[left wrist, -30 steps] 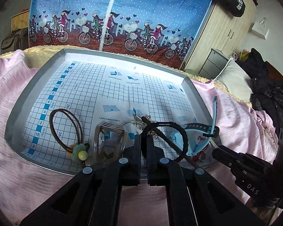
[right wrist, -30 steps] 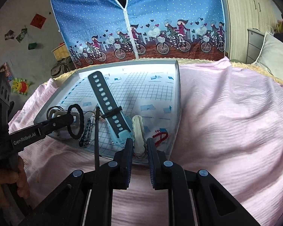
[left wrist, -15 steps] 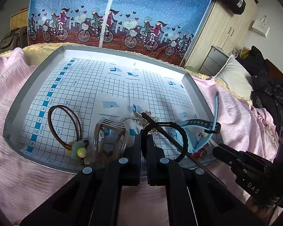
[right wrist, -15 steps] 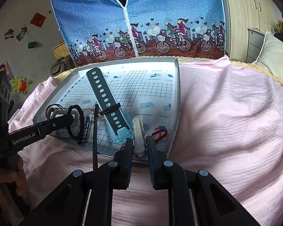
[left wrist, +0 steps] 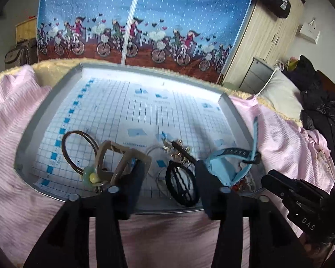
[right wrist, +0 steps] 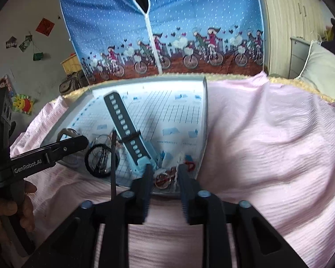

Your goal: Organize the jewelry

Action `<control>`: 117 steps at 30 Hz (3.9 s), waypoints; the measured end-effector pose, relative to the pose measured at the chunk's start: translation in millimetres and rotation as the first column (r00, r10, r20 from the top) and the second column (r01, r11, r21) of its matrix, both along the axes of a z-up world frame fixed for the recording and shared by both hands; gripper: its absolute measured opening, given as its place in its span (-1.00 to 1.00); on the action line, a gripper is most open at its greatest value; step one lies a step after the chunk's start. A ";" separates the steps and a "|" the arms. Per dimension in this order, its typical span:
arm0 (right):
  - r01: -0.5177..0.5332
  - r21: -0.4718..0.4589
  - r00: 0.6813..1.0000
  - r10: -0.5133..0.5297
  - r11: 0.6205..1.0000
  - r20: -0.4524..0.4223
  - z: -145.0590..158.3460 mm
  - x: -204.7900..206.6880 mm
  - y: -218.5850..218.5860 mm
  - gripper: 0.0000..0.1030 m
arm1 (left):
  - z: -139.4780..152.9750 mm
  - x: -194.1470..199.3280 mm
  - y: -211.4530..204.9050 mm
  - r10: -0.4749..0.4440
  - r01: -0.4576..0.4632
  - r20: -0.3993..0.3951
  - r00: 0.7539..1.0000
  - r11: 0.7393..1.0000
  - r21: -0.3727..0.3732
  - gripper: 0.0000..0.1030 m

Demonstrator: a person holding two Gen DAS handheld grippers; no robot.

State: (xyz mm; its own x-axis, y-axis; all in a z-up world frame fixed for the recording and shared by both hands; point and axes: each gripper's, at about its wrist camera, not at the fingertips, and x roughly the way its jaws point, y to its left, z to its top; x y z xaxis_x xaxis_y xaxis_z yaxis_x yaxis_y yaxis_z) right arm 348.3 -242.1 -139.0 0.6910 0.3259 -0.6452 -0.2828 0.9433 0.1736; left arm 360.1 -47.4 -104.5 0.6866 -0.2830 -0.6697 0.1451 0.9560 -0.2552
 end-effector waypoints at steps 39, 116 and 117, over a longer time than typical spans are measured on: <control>-0.021 0.121 0.895 -0.035 0.992 0.444 102.9 -222.6 14.5 1.00 | 113.4 -262.1 40.6 0.114 -0.134 0.440 0.891 0.991 0.015 0.97; 0.061 0.011 0.889 -0.060 0.998 0.453 73.6 -326.7 40.6 1.00 | 77.8 -360.8 47.6 0.174 -0.226 0.408 0.896 0.971 0.082 0.97; 0.061 0.011 0.889 -0.059 0.998 0.454 73.9 -326.5 40.3 1.00 | 77.6 -360.6 48.9 0.175 -0.227 0.407 0.896 0.971 0.082 0.97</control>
State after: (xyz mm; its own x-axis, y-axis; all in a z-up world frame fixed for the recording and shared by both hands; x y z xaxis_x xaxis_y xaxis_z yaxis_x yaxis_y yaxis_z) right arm 21.9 -201.8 -65.1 0.9269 0.2730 -0.2577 -0.2728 0.9613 0.0372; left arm -0.5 1.5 -26.8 0.9347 -0.0434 -0.3528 0.0103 0.9954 -0.0951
